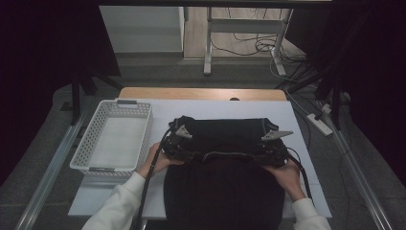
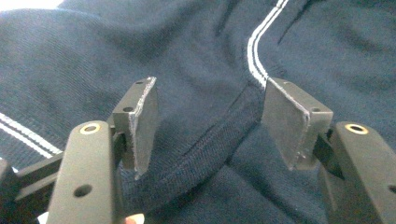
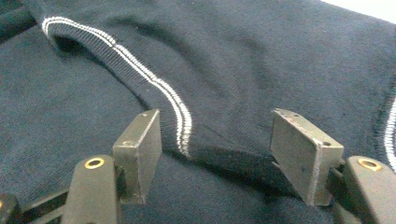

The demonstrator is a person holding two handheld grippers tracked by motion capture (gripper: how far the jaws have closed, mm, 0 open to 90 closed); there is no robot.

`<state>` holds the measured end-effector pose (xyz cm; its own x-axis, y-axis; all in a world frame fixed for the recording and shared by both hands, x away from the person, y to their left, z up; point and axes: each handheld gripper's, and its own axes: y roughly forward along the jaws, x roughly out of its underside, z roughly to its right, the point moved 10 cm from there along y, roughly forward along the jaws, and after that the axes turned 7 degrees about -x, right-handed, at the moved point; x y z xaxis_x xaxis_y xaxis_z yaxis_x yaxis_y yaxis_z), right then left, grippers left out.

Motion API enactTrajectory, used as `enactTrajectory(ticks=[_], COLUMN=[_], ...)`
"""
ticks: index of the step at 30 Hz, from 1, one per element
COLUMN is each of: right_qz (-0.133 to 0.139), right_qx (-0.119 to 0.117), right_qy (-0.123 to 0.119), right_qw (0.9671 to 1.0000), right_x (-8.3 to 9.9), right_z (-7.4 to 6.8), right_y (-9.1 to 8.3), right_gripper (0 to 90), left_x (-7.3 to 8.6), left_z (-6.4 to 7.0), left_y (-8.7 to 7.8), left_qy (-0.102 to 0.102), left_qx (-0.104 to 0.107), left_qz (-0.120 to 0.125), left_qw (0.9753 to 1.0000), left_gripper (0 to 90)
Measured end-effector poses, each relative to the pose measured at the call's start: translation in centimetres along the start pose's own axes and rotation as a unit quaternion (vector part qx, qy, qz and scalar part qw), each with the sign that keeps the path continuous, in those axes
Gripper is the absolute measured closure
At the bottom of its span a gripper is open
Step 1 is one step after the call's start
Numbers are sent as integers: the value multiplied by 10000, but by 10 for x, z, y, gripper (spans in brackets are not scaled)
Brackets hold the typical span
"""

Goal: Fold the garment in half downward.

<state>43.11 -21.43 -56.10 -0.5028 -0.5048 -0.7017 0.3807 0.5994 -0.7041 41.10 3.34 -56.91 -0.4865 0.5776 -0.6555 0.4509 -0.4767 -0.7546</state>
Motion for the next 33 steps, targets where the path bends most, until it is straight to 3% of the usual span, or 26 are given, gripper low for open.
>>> enactTrajectory(ticks=[10,20,26,31,33], right_qz=[-162,-356,-366,-341,-346], right_qx=[-31,152,275,240,215], right_qy=[-53,-82,-187,-306,-327], right_qw=[9999,9992,9988,9987,9986], right_x=[5,14,15,13,13], right_z=[-2,1,3,0,-1], right_y=[8,19,20,19,18], right_gripper=[335,402,503,749,768], left_x=[9,18,20,20,20], left_z=[4,1,1,1,1], left_y=[14,22,25,26,25], left_qy=[118,133,205,174,147], left_qx=[26,12,-85,-87,-76], left_qz=[-261,-425,-411,-385,-353], left_qw=[9996,9990,9989,9991,9992], left_gripper=[385,529,625,802,830])
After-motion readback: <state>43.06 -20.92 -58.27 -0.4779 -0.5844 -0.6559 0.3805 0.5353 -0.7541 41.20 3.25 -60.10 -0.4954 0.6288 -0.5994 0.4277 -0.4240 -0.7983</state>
